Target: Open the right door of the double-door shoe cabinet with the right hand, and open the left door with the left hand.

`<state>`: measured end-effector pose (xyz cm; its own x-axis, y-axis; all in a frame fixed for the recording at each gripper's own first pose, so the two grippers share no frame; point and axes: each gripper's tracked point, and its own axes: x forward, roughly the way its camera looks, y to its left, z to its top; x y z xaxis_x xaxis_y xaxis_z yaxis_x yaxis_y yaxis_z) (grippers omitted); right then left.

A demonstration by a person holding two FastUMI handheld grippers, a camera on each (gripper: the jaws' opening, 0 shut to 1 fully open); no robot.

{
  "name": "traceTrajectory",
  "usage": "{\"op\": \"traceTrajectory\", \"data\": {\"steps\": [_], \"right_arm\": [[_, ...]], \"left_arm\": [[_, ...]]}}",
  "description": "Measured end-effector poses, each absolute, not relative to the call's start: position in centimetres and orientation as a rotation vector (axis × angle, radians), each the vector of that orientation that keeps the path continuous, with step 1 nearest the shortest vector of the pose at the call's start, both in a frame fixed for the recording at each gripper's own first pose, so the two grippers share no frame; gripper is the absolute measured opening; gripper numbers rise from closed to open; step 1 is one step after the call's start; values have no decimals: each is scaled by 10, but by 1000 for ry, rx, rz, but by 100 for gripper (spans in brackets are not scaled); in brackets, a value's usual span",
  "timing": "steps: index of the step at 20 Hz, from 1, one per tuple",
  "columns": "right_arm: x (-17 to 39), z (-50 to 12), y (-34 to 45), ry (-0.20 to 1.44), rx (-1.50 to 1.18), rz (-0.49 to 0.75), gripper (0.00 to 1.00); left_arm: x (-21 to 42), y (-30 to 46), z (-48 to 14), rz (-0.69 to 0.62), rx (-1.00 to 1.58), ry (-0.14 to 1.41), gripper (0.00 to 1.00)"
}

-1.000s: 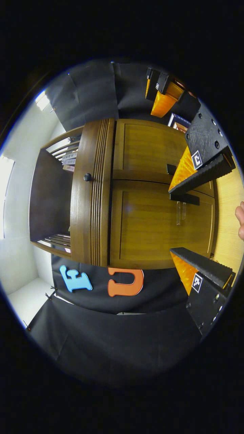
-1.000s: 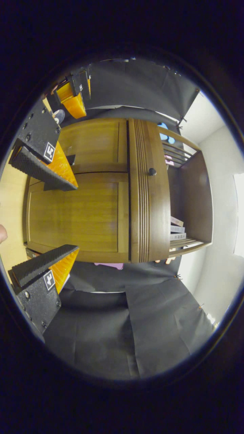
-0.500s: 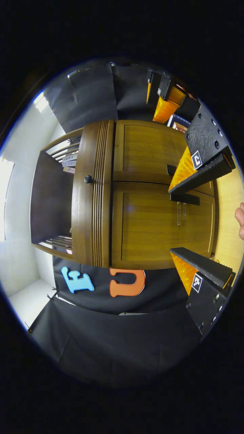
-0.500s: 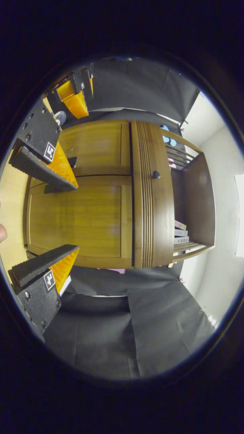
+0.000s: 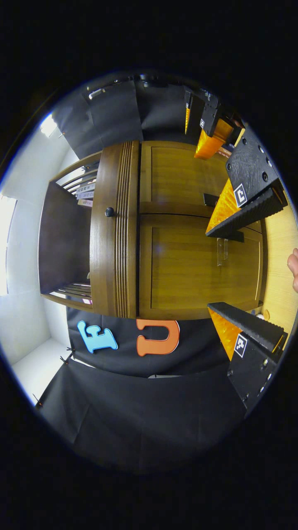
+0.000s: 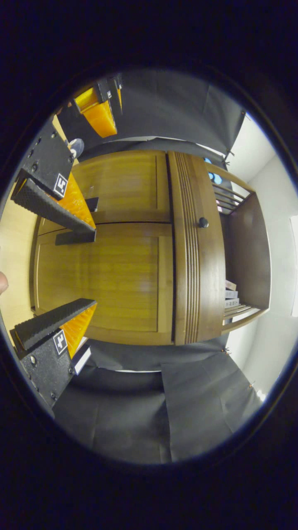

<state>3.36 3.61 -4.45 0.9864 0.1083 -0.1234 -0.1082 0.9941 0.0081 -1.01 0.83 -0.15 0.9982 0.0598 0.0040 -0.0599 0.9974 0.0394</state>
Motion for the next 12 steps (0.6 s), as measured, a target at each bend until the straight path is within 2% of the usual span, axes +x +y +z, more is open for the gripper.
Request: {"op": "traceTrajectory", "data": {"steps": [3,4,5,8,9,10,12], "right_arm": [[45,-58,46,159,3,129,100],[50,-62,50,168,1,137,100],[55,-64,55,174,0,145,100],[69,-80,66,222,-11,150,99],[73,-84,72,239,-8,165,100],[77,-88,76,249,-6,175,99],[87,-95,85,262,-12,187,99]], "left_arm": [[-15,20,-2,91,50,-2,95],[-17,24,-2,103,53,-1,100],[-18,28,-3,115,56,1,95],[-22,41,-8,157,68,17,94],[-23,44,-11,166,69,29,100],[-25,48,-13,180,69,38,95],[-29,57,-11,204,70,40,95]]}}
